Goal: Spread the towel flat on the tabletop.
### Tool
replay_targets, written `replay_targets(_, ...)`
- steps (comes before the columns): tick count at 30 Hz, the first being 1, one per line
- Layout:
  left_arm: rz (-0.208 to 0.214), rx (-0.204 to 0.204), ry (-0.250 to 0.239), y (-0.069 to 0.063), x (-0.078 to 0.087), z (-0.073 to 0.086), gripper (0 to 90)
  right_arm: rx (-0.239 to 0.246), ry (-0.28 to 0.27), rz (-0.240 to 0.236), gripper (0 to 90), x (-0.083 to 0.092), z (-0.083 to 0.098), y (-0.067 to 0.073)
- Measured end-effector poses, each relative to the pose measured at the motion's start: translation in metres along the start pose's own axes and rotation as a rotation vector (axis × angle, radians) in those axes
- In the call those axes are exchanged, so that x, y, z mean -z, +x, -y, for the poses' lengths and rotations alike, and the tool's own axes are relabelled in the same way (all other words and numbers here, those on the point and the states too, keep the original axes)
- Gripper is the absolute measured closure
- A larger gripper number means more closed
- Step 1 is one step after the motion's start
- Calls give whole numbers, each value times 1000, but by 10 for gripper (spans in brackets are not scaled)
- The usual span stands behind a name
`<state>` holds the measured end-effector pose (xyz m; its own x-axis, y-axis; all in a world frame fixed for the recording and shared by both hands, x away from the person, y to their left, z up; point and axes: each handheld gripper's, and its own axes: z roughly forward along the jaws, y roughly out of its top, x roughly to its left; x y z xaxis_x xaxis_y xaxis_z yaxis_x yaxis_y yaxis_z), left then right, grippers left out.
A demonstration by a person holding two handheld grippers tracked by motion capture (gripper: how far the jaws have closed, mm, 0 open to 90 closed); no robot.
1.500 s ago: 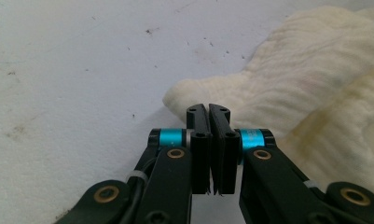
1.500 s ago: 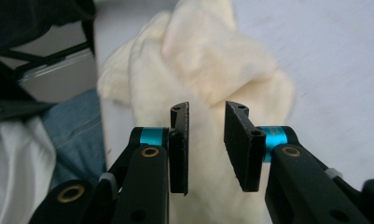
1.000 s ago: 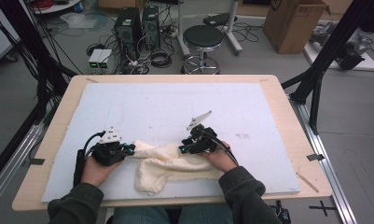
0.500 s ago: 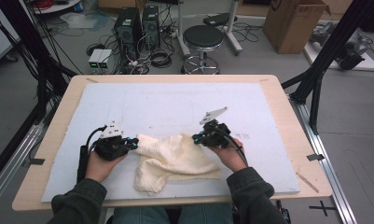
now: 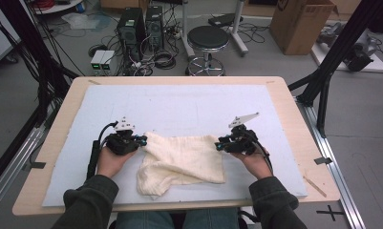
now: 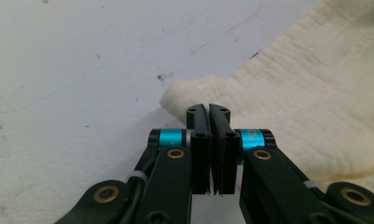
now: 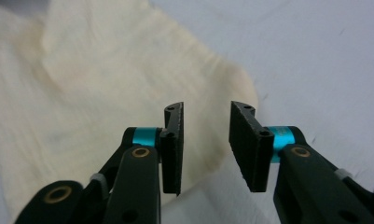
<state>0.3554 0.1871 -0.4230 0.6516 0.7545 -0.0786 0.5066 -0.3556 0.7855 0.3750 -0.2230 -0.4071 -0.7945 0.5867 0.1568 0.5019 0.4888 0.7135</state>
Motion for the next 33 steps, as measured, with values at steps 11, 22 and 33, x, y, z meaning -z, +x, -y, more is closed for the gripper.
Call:
replay_targets(11, 7, 16, 7, 4, -6, 1, 867, -11, 106, 71, 684, -36, -2, -13)
replay_targets(22, -37, 56, -47, 22, -17, -33, 870, 6, 7, 193, 854, -21, -30, -33)
replay_targets(33, -98, 119, -64, 51, -40, -52, 665, -69, -24, 246, 664, -33, -53, -67)
